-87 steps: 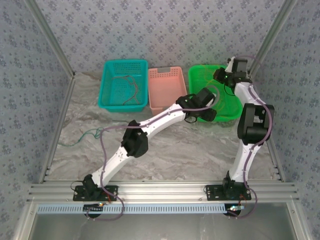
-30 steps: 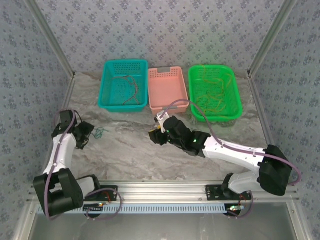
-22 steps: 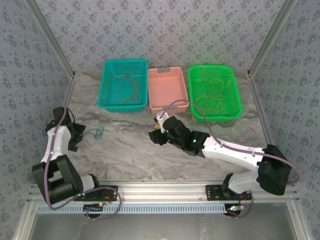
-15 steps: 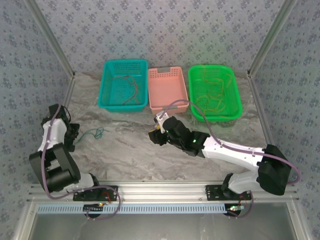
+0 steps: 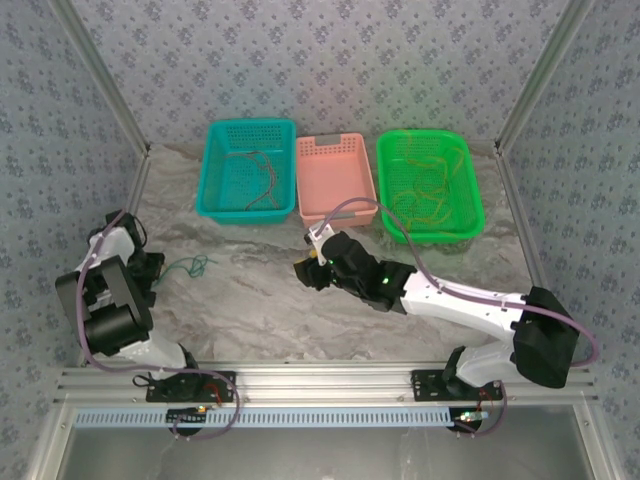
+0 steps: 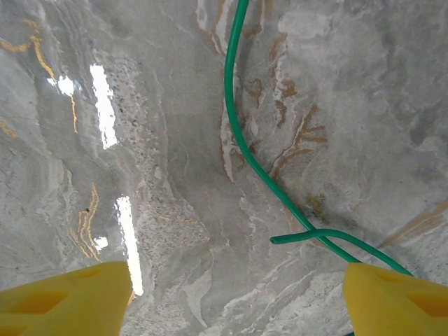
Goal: Untangle the cables
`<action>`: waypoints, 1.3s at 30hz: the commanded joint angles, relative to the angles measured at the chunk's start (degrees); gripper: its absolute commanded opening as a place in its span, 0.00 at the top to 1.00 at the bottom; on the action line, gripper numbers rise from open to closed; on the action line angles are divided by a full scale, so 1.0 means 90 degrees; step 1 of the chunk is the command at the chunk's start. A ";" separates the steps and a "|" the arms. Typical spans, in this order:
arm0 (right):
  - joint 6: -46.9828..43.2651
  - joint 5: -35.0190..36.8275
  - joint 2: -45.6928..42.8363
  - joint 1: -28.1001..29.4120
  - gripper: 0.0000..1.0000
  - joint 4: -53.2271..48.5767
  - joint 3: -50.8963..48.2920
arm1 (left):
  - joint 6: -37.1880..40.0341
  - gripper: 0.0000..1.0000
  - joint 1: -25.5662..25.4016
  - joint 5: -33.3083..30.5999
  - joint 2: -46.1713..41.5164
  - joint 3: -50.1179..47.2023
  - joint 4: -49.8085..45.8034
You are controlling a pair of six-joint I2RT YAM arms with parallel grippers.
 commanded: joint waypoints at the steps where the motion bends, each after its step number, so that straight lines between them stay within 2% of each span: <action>1: 0.0069 0.0177 0.0073 0.0064 0.53 -0.0115 0.0186 | -0.1408 0.23 -0.0185 0.0347 0.0312 0.0202 -0.0287; 5: 0.0047 0.0210 0.0055 0.0060 0.53 -0.0159 0.0171 | -0.1315 0.27 -0.0415 0.0121 0.0458 0.0531 -0.0384; 8: 0.0037 0.0236 0.0034 0.0056 0.53 -0.0156 0.0140 | -0.1339 0.36 -0.0524 -0.0217 0.0352 0.0682 -0.0507; 11: 0.0041 0.0227 0.0015 0.0044 0.54 -0.0140 0.0125 | -0.1346 0.38 -0.0527 -0.0216 0.0428 0.0682 -0.0454; 13: 0.0032 0.0226 0.0000 0.0053 0.54 -0.0122 0.0118 | -0.1304 0.35 -0.0563 -0.0209 0.0609 0.0756 -0.0466; 16: 0.0034 0.0229 -0.0046 0.0041 0.54 -0.0129 0.0099 | -0.1255 0.19 -0.0684 -0.0196 0.0786 0.0796 -0.0302; 18: 0.0034 0.0226 -0.0079 0.0042 0.54 -0.0115 0.0080 | -0.1206 0.18 -0.0793 -0.0184 0.0960 0.0909 -0.0326; 25: 0.0034 0.0274 -0.0190 0.0013 0.55 -0.0091 -0.0006 | -0.1232 0.49 -0.1616 -0.0479 0.1192 0.1004 -0.0325; 29: 0.0041 0.0265 -0.0252 -0.0011 0.55 -0.0089 -0.0036 | -0.1327 0.57 -0.2181 -0.0523 0.1266 0.0879 -0.0183; 33: 0.0051 0.0304 -0.0388 -0.0047 0.55 -0.0081 -0.0123 | -0.1512 0.73 -0.2802 -0.0545 0.1122 0.0614 -0.0051; 35: 0.0065 0.0314 -0.0450 -0.0081 0.55 -0.0064 -0.0172 | -0.1680 0.87 -0.3093 -0.0523 0.0991 0.0426 0.0076; 37: 0.0083 0.0323 -0.0506 -0.0101 0.56 -0.0061 -0.0212 | -0.1810 0.96 -0.3377 -0.0423 0.0899 0.0297 0.0212; 39: 0.0090 0.0333 -0.0558 -0.0096 0.56 -0.0070 -0.0243 | -0.1891 1.00 -0.3657 -0.0352 0.0859 0.0286 0.0254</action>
